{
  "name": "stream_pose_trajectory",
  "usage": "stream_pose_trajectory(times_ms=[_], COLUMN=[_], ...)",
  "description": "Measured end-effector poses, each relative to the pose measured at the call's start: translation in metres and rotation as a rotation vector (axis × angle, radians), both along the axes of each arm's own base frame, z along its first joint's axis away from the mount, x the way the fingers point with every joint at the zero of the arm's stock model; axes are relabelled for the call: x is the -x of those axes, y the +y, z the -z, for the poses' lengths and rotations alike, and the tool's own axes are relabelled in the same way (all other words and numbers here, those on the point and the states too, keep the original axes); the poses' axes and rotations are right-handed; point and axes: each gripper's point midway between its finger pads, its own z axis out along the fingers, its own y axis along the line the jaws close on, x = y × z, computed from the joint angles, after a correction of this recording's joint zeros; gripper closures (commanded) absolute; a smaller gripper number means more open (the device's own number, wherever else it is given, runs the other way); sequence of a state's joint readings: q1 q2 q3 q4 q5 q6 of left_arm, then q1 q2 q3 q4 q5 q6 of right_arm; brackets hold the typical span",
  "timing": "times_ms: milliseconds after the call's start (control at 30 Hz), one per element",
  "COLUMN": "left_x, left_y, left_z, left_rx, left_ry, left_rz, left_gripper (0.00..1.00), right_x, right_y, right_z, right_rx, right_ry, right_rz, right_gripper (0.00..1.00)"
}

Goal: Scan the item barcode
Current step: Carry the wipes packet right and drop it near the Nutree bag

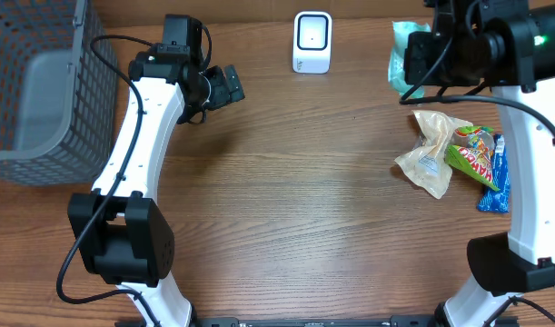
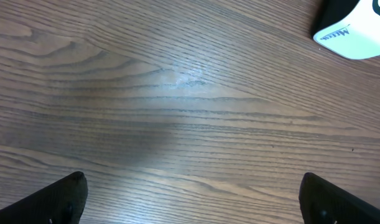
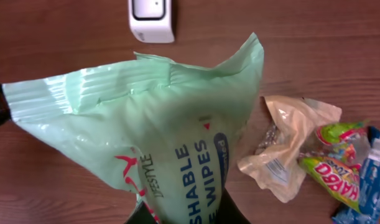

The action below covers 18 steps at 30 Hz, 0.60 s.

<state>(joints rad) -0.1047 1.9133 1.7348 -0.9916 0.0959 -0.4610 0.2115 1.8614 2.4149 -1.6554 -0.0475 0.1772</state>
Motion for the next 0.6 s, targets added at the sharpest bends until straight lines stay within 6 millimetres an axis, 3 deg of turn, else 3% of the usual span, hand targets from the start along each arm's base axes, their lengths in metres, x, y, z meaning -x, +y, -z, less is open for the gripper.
stream_pose_trajectory(times_ms=[200,367,500,600], left_x=[0.0,0.0,0.0,0.0], left_y=[0.0,0.0,0.0,0.0], left_z=[0.0,0.0,0.0,0.0], left_rx=[0.0,0.0,0.0,0.0], left_ry=[0.0,0.0,0.0,0.0], left_rz=[0.0,0.0,0.0,0.0], left_gripper=[0.0,0.0,0.0,0.0], right_x=[-0.009,-0.018,-0.012,-0.007], right_y=[-0.01,-0.017,-0.038,-0.057], right_z=[0.045,0.111,0.156,0.176], right_rx=[0.027,0.045,0.056,0.061], right_ry=[0.091,0.189,0.279,0.32], right_rz=[0.019,0.035,0.082,0.124], right_gripper=[0.96,0.96,0.96,0.96])
